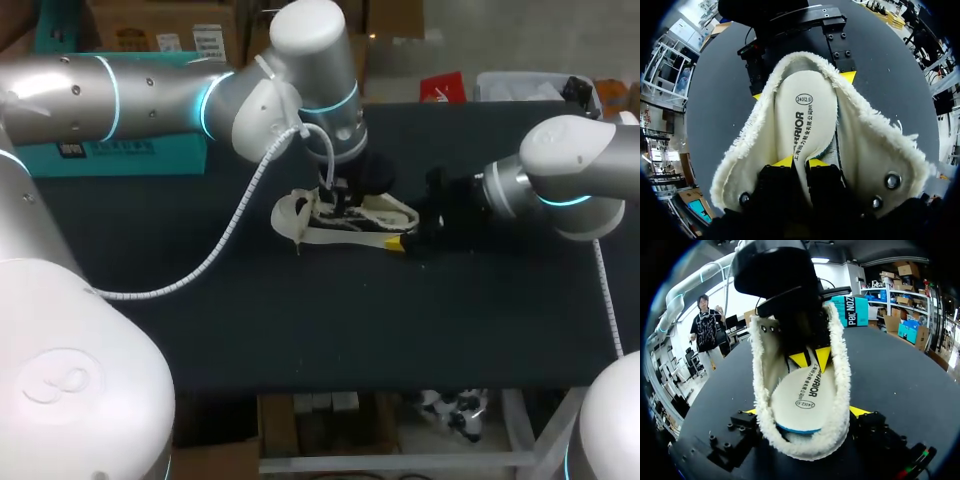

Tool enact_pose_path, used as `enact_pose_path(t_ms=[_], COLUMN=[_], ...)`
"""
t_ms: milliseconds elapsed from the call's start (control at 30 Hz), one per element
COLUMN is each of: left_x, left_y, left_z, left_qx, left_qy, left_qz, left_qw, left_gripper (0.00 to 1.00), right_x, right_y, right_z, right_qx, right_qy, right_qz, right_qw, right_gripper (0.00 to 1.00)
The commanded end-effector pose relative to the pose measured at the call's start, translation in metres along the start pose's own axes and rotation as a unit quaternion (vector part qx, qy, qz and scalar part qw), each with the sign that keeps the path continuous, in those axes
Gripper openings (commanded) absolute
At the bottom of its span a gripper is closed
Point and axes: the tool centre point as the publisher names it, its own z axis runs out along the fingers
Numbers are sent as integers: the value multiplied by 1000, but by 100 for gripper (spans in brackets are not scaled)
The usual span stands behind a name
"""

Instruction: Open the shoe tongue, take the insole out of the shoe, put the insole back into the shoe, and pack the shoe into the shoebox

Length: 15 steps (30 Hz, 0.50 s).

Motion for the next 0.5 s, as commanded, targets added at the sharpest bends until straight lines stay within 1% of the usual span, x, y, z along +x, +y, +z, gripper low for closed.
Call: enact_pose_path(t_ms=[33, 167, 300, 500], left_x=[-9, -4, 3, 9], left_y=[-13, -25, -34, -41], left_z=[3, -18, -32, -52], left_qx=[25, 41, 55, 72], left_qy=[4, 10, 13, 10], left_qz=[4, 6, 4, -1], left_qw=[1000, 999, 998, 997], left_gripper=[0, 0, 0, 0], right_x=[2, 2, 2, 2], right_y=[-10, -10, -10, -10], right_z=[8, 8, 8, 8], right_qx=[-1, -1, -1, -1], right_qy=[4, 4, 4, 4], right_qz=[-1, -1, -1, -1], right_qw=[1000, 1000, 1000, 1000], right_gripper=[0, 0, 0, 0])
